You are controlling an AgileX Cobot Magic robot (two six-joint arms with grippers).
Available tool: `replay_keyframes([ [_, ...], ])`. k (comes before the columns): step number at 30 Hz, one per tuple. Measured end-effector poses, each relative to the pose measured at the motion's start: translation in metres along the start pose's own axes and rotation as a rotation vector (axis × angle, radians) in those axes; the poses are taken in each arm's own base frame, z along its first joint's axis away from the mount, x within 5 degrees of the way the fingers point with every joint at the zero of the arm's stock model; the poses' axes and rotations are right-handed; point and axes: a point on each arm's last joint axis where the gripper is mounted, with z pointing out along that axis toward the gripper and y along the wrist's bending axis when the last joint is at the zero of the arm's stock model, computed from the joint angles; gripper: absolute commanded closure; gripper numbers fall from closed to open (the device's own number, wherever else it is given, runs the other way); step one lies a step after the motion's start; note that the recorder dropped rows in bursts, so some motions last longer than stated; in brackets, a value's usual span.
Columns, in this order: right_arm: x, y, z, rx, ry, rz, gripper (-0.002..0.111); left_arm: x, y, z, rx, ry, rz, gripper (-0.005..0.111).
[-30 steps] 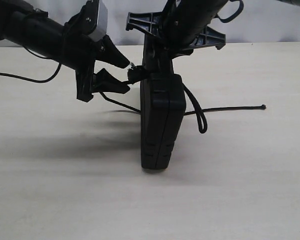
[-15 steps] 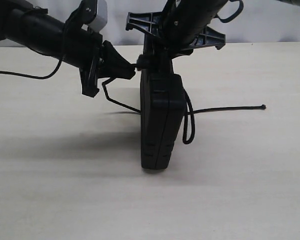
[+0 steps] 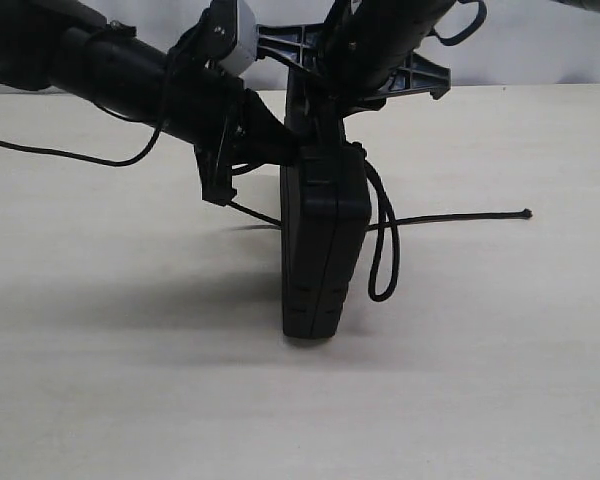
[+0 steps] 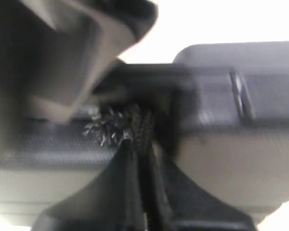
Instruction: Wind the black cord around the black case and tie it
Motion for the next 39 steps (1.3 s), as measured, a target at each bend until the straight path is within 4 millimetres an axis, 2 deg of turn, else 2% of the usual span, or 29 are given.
replay_keyframes([
  [1, 0.000, 0.000, 0.000, 0.000, 0.000, 0.000, 0.104, -0.001, 0.000, 0.000, 0.000, -0.014, -0.013, 0.082],
  [2, 0.000, 0.000, 0.000, 0.000, 0.000, 0.000, 0.104, -0.001, 0.000, 0.000, 0.000, -0.015, -0.018, 0.064],
  [3, 0.000, 0.000, 0.000, 0.000, 0.000, 0.000, 0.104, -0.003, 0.000, -0.001, -0.004, -0.012, -0.027, 0.053],
  [7, 0.000, 0.000, 0.000, 0.000, 0.000, 0.000, 0.104, 0.004, -0.003, -0.008, 0.006, 0.122, 0.006, 0.050],
  [11, 0.000, 0.000, 0.000, -0.001, -0.002, 0.000, 0.104, 0.024, 0.007, -0.033, -0.028, 0.245, -0.015, 0.054],
  [14, 0.000, 0.000, 0.000, -0.001, -0.002, 0.000, 0.104, 0.023, 0.007, -0.033, -0.032, 0.236, -0.026, 0.070],
  [20, 0.000, 0.000, 0.000, -0.001, -0.002, 0.000, 0.104, 0.021, 0.007, -0.032, -0.030, 0.216, -0.041, 0.090],
  [23, 0.000, 0.000, 0.000, -0.001, -0.002, 0.000, 0.104, 0.020, 0.005, -0.031, -0.012, 0.212, -0.041, 0.096],
  [33, 0.000, 0.001, 0.000, -0.008, 0.001, 0.005, 0.104, 0.007, -0.008, -0.015, 0.039, 0.189, -0.017, 0.096],
  [39, 0.000, 0.001, 0.001, -0.008, 0.003, 0.006, 0.104, 0.004, -0.007, -0.014, 0.023, 0.168, -0.029, 0.096],
])
